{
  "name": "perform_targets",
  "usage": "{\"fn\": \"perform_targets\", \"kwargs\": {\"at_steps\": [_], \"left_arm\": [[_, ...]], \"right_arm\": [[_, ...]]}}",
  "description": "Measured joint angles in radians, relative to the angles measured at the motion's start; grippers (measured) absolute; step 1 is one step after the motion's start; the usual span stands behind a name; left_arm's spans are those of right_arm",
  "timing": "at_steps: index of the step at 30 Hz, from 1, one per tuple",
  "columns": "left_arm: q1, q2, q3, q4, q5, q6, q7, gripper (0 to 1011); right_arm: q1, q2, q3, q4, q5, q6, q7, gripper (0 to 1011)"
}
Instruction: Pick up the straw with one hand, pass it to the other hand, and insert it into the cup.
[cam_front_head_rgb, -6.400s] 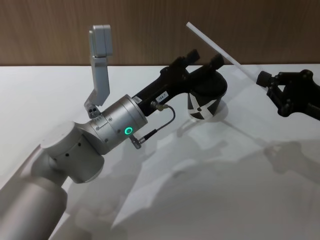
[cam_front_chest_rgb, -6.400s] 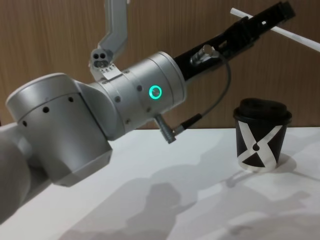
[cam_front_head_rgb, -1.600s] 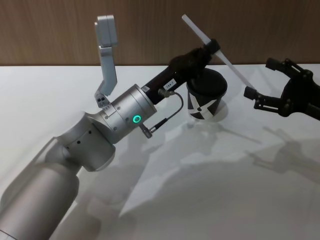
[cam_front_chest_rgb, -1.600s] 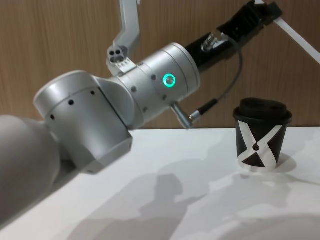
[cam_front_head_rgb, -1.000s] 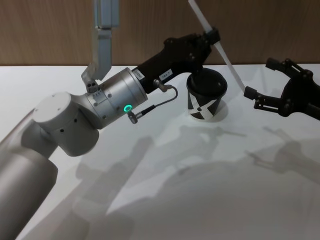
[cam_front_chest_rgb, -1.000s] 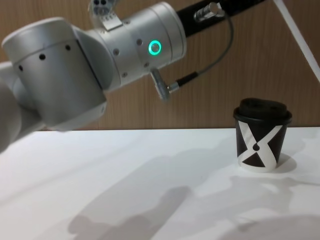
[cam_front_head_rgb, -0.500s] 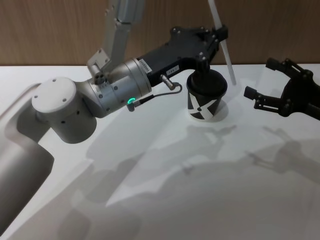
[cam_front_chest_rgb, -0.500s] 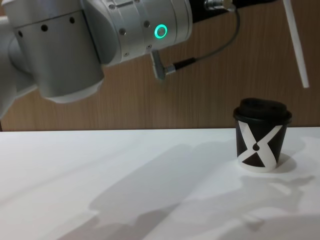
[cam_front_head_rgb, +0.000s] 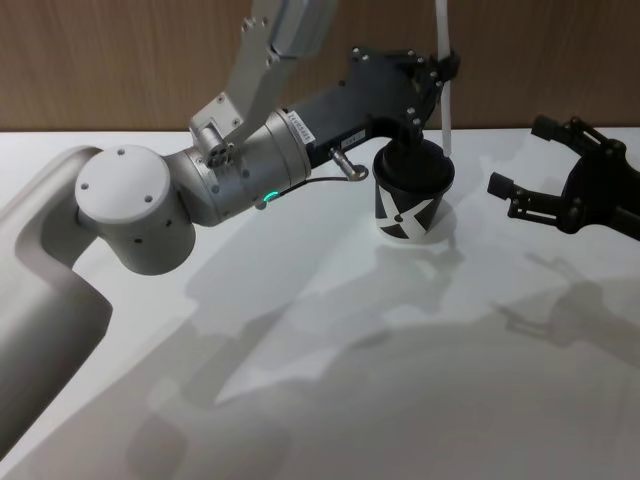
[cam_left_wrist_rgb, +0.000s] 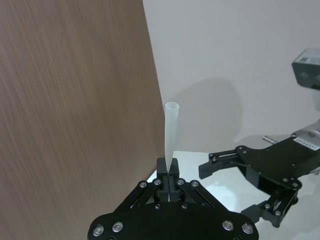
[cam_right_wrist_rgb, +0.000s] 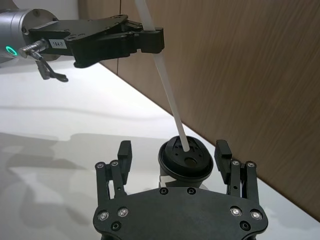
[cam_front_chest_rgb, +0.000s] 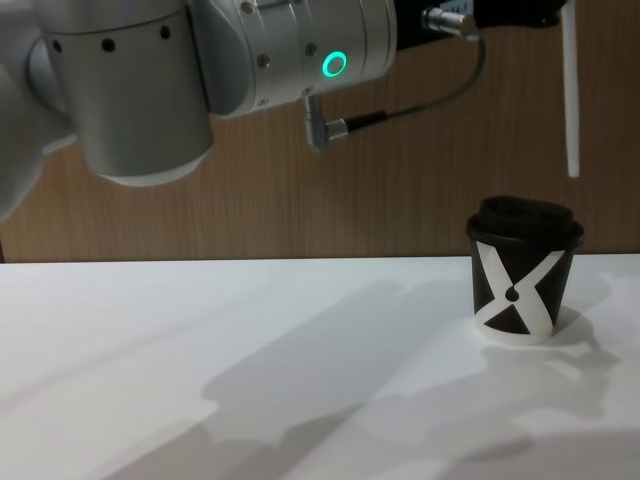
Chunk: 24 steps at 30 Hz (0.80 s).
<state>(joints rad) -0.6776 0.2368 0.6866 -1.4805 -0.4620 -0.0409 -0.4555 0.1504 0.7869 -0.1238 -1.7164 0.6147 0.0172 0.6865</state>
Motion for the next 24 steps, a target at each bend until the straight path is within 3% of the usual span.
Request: {"fn": "perform_targets", "kwargs": {"at_steps": [24], "left_arm": [[-0.028, -0.035, 0.019, 0.061, 0.075, -0.003, 0.005, 10]], "right_arm": [[0.000, 0.000, 0.000, 0.000, 0.000, 0.000, 0.000, 1001]]}}
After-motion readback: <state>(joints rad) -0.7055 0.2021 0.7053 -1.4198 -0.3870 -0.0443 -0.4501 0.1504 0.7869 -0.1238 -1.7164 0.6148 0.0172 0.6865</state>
